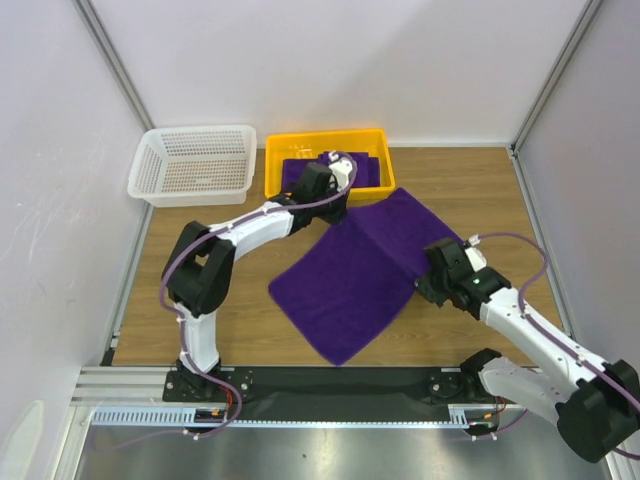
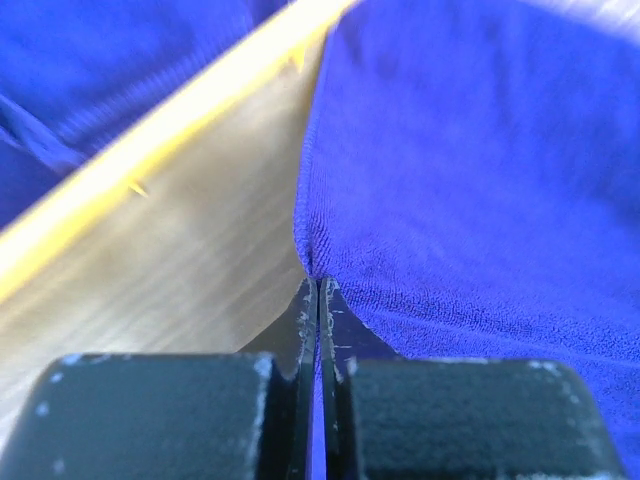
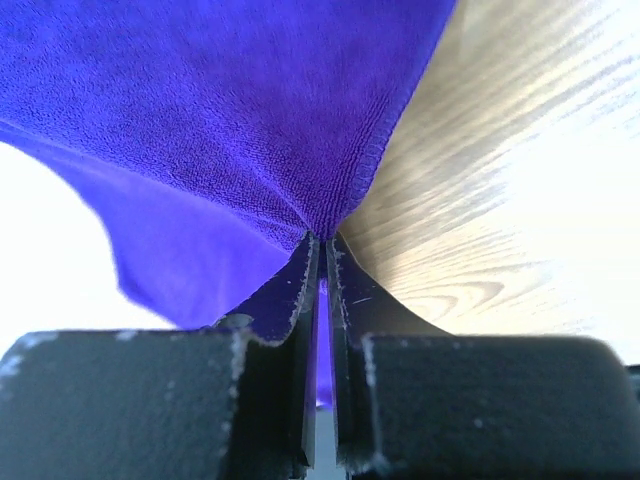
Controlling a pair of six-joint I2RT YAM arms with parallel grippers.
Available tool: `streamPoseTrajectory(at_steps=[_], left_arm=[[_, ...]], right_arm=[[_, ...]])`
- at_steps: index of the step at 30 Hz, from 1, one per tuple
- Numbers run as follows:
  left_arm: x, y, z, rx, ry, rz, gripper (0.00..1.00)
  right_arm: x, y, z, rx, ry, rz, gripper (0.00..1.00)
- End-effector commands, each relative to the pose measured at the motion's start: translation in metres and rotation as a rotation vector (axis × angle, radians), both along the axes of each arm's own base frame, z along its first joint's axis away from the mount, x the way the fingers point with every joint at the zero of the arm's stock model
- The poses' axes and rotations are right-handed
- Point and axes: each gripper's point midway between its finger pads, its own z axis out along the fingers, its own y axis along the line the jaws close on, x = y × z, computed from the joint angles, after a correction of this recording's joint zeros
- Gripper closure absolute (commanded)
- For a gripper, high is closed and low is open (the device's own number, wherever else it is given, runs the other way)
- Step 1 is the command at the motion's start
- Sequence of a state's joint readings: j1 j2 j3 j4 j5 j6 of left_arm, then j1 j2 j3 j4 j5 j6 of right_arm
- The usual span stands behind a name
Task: Fold and stack the towels
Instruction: Fold the towel
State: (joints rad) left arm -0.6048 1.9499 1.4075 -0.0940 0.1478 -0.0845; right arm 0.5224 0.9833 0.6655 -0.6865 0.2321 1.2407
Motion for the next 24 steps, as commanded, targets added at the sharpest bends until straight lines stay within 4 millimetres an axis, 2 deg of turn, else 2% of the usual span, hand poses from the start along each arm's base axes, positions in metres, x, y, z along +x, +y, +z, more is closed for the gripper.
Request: streamPoseTrajectory(at_steps=[1, 2, 3, 5, 7, 8, 9, 11, 12, 13, 14, 16, 17, 19, 20, 21, 24], left_arm=[[0.016, 0.003, 0.09, -0.068, -0.178, 0.029, 1.0], [0.015, 0.007, 0.108, -0.081, -0.204, 0.046, 1.0], [0.013, 0.009, 0.117, -0.084, -0.214, 0.057, 1.0], [0.011, 0.015, 0.138, -0.107, -0.239, 0.083, 1.0], [0.006, 0.023, 0.168, -0.134, -0.27, 0.114, 1.0], [0.003, 0.026, 0.172, -0.128, -0.259, 0.123, 1.0], [0.001, 0.03, 0.194, -0.148, -0.288, 0.138, 1.0], [-0.004, 0.035, 0.207, -0.153, -0.28, 0.152, 0.99], [-0.007, 0.039, 0.225, -0.171, -0.302, 0.166, 1.0], [-0.009, 0.043, 0.233, -0.177, -0.307, 0.186, 1.0], [-0.012, 0.047, 0.236, -0.17, -0.299, 0.194, 1.0], [-0.019, 0.055, 0.259, -0.193, -0.327, 0.215, 1.0], [-0.022, 0.057, 0.261, -0.191, -0.324, 0.216, 1.0], [-0.025, 0.059, 0.274, -0.204, -0.343, 0.218, 1.0], [-0.026, 0.061, 0.276, -0.204, -0.346, 0.219, 1.0], [-0.026, 0.062, 0.283, -0.209, -0.355, 0.223, 1.0], [-0.022, 0.064, 0.285, -0.203, -0.36, 0.244, 1.0]], right_arm=[[0.002, -0.014, 0.032, -0.07, -0.057, -0.006, 1.0], [0.0, -0.018, 0.037, -0.09, -0.056, 0.009, 1.0], [0.006, -0.018, 0.058, -0.089, -0.105, 0.005, 1.0], [0.004, -0.026, 0.078, -0.132, -0.133, 0.028, 1.0], [0.012, -0.029, 0.113, -0.146, -0.224, 0.04, 1.0], [0.014, -0.03, 0.124, -0.169, -0.258, 0.077, 1.0], [0.018, -0.028, 0.146, -0.156, -0.312, 0.089, 1.0], [0.018, -0.028, 0.164, -0.154, -0.345, 0.101, 1.0], [0.018, -0.025, 0.173, -0.153, -0.362, 0.126, 1.0], [0.019, -0.024, 0.189, -0.137, -0.391, 0.129, 1.0], [0.019, -0.023, 0.196, -0.133, -0.4, 0.138, 1.0], [0.019, -0.017, 0.207, -0.128, -0.42, 0.184, 1.0], [0.02, -0.014, 0.221, -0.12, -0.448, 0.2, 1.0], [0.02, -0.013, 0.23, -0.135, -0.457, 0.235, 1.0], [0.02, -0.013, 0.243, -0.132, -0.478, 0.235, 1.0], [0.022, -0.013, 0.245, -0.147, -0.476, 0.243, 1.0], [0.024, -0.019, 0.256, -0.18, -0.478, 0.231, 1.0]])
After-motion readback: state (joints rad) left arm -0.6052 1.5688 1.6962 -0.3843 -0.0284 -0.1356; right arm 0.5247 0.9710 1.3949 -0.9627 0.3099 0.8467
